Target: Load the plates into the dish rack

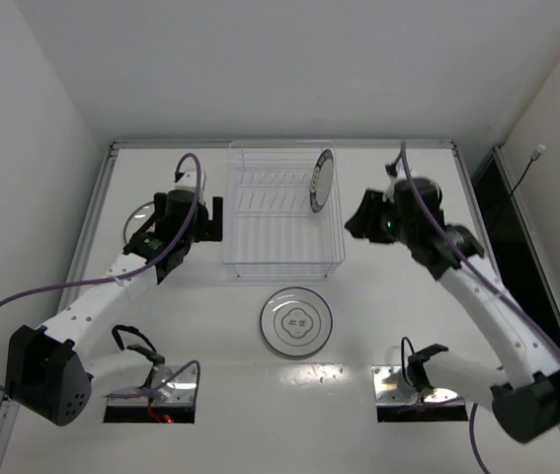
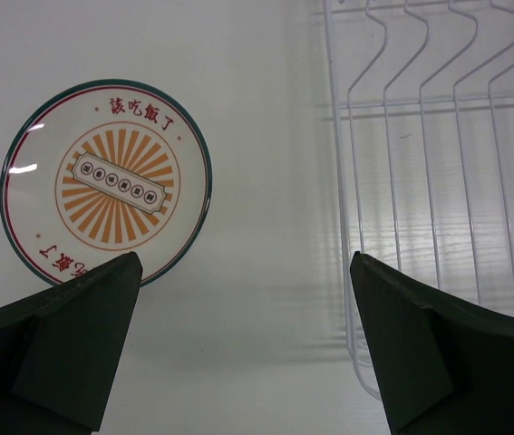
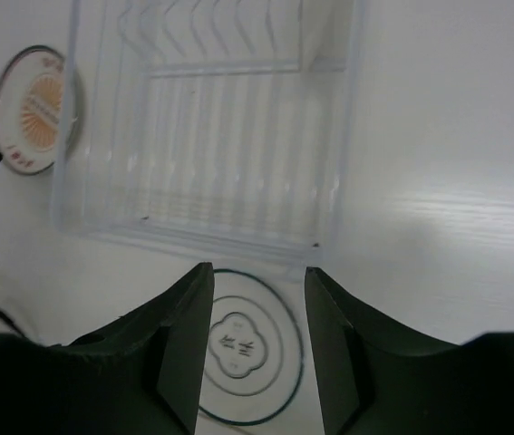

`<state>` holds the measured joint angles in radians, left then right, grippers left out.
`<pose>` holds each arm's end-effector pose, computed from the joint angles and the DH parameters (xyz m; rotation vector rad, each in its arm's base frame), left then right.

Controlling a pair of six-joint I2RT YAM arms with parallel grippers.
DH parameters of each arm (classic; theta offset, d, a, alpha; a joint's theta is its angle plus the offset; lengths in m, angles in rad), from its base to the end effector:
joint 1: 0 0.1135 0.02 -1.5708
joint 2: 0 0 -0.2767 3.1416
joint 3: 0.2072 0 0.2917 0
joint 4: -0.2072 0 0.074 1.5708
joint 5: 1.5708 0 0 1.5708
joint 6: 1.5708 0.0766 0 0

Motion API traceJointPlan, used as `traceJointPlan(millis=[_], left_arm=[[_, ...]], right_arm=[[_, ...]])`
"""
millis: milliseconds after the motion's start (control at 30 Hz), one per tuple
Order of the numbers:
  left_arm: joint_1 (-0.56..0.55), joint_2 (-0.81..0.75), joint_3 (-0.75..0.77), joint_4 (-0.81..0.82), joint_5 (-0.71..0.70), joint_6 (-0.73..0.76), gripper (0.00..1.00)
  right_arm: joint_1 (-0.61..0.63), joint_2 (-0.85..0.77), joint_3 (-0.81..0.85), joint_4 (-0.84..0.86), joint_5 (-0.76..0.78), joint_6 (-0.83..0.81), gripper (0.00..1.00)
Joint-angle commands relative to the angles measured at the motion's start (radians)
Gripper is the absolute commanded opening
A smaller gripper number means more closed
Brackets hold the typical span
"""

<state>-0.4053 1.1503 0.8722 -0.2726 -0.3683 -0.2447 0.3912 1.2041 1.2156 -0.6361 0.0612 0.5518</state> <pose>0.3068 -0.1016 0.2693 -0.0489 2.0802 -0.0044 0.3046 0.1206 0.3471 0.2139 2.2221 0.4581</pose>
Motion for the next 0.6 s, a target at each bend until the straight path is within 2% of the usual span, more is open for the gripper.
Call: traceJointPlan(millis=[0,67,100,200,267,333,400,567], left_arm=[[-0.007,0.002,0.037,0.023,-0.027,-0.005,1.0],[-0.007,0.002,0.037,0.023,-0.037,-0.005,1.0],[-0.007,0.002,0.037,0.023,-0.047,-0.005,1.0],[-0.007,-0.017,0.037,0.012,-0.057,-0.005,1.0],[-0.007,-0.017,0.037,0.012,-0.057,-0.005,1.0],[-0.007,-0.026,0.028,0.012,-0.057,-0.005,1.0],[-0.007,-0.026,0.028,0.012,-0.044,-0.005,1.0],[-0.007,-0.017,0.028,0.012,-0.009,-0.015,1.0]], right_arm=[[-0.018,-0.127,-0.418,0.203,-0.308,0.294,0.42],[-0.029,-0.266,-0.613,0.316,-0.421,0.42,0.42],[-0.029,-0.314,-0.801,0.451,-0.454,0.556,0.42],[-0.008,-0.446,-1.015,0.591,-0.517,0.687,0.42],[-0.025,-0.453,-0.942,0.474,-0.41,0.642,0.45],[-0.003,-0.385,-0.903,0.383,-0.379,0.582,0.45],[0.006,-0.269,-0.915,0.438,-0.447,0.573,0.45],[0.064,-0.158,-0.926,0.529,-0.414,0.602,0.45]])
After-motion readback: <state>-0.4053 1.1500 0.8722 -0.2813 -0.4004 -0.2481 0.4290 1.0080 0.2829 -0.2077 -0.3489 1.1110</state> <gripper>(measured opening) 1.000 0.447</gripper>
